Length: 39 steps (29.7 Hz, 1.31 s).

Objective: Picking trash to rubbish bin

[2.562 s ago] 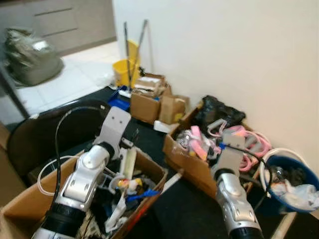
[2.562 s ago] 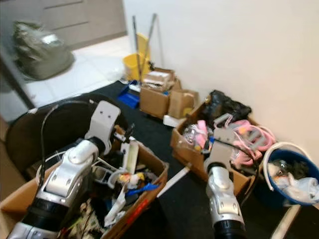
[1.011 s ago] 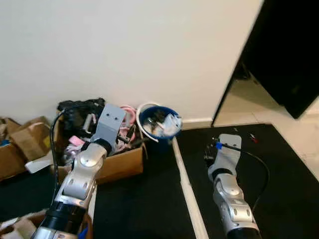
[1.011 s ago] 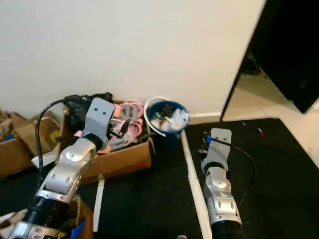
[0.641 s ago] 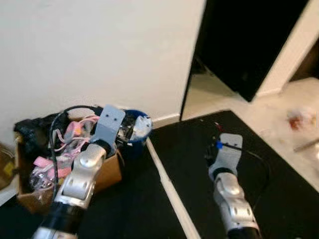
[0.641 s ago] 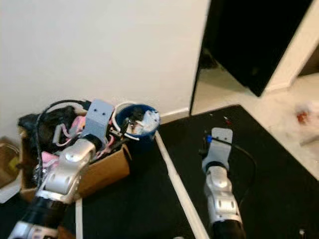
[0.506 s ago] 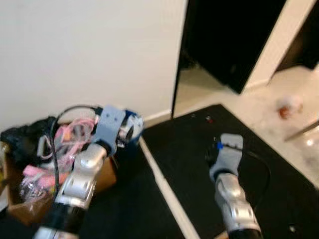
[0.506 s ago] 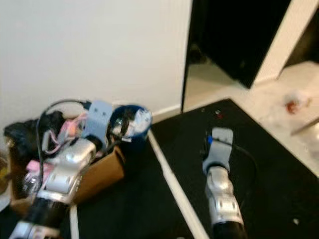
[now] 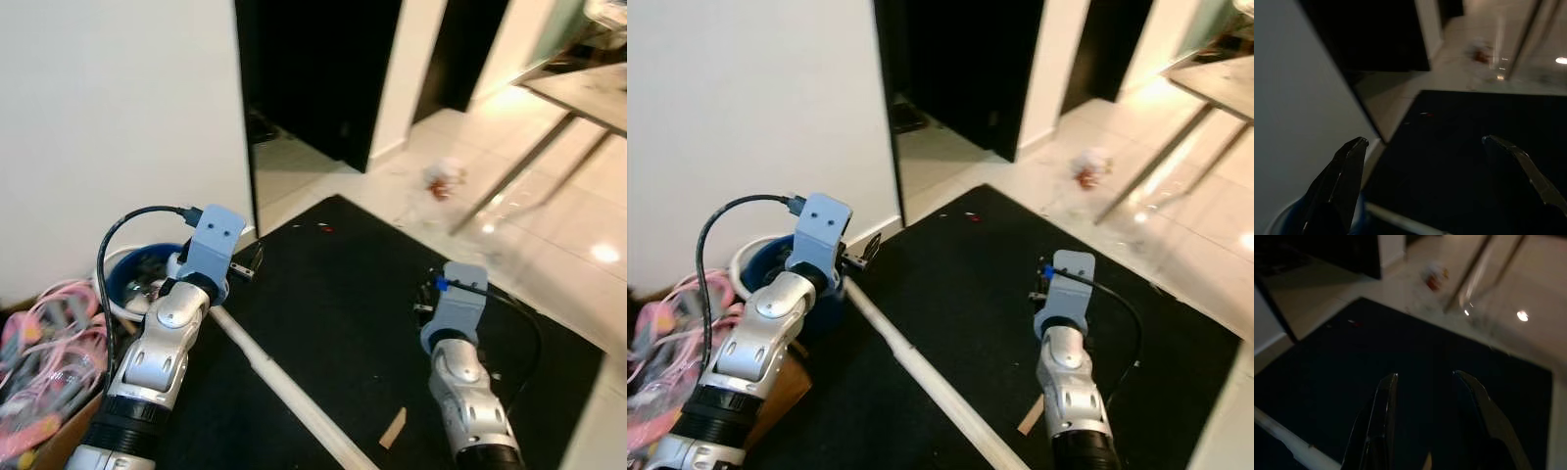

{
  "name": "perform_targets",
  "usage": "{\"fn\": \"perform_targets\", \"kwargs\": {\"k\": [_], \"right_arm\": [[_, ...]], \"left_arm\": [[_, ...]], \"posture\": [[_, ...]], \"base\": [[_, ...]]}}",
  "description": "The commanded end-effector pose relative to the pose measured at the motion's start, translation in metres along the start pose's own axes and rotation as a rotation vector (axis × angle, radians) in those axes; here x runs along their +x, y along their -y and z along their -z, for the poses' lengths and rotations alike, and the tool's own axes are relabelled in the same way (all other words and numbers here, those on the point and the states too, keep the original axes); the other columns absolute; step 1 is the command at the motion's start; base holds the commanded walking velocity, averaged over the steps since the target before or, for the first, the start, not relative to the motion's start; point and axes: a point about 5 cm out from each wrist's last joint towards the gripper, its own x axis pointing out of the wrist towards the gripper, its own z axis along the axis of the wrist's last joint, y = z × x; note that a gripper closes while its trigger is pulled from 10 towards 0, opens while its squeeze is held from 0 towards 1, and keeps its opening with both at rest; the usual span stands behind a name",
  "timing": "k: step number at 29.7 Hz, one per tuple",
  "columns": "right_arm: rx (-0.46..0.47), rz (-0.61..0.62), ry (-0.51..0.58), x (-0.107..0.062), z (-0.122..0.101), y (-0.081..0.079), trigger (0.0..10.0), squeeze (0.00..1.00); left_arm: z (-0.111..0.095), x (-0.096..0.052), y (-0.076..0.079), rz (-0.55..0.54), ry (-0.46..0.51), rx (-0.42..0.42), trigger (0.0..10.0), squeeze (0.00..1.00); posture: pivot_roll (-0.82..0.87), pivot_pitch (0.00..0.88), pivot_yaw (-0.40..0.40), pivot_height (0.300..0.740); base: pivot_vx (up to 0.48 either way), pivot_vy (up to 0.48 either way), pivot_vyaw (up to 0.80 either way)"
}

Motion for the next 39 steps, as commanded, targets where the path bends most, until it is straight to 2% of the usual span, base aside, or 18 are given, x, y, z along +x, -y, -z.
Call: {"fn": "perform_targets", "kwargs": {"k": [1, 12, 18, 24, 35, 39], "right_arm": [[0.012, 0.013, -0.033, -0.003, 0.008, 0.003, 10.0, 0.0], [0.019, 0.037, -0.047, -0.006, 0.01, 0.01, 10.0, 0.0], [0.02, 0.043, -0.046, -0.008, 0.01, 0.012, 10.0, 0.0], [0.019, 0.046, -0.047, -0.009, 0.01, 0.014, 10.0, 0.0], [0.033, 0.06, -0.04, -0.008, 0.008, 0.017, 10.0, 0.0], [0.002, 0.048, -0.055, -0.008, 0.01, 0.016, 10.0, 0.0]], "left_arm": [[0.006, -0.002, 0.001, -0.001, -0.023, 0.002, 10.0, 0.0], [0.007, -0.002, 0.004, -0.006, -0.02, -0.016, 10.0, 0.0], [0.014, -0.004, 0.007, 0.01, -0.05, -0.029, 10.0, 0.0], [0.02, -0.006, 0.004, -0.02, -0.07, -0.056, 10.0, 0.0], [0.02, -0.006, -0.004, -0.063, -0.066, -0.081, 10.0, 0.0], [0.021, -0.006, -0.003, -0.058, -0.07, -0.122, 10.0, 0.0]], "posture": [[0.0, 0.106, 0.049, 0.74], [-0.01, 0.112, 0.048, 0.74], [-0.02, 0.117, 0.049, 0.74], [-0.02, 0.119, 0.046, 0.74], [-0.01, 0.12, 0.043, 0.74], [-0.02, 0.12, 0.045, 0.74]], "base": [[0.0, 0.0, -0.8], [0.0, 0.0, -0.8], [0.0, 0.0, -0.8], [0.0, 0.0, -0.8], [0.0, 0.0, -0.8], [0.0, 0.0, 0.0]]}}
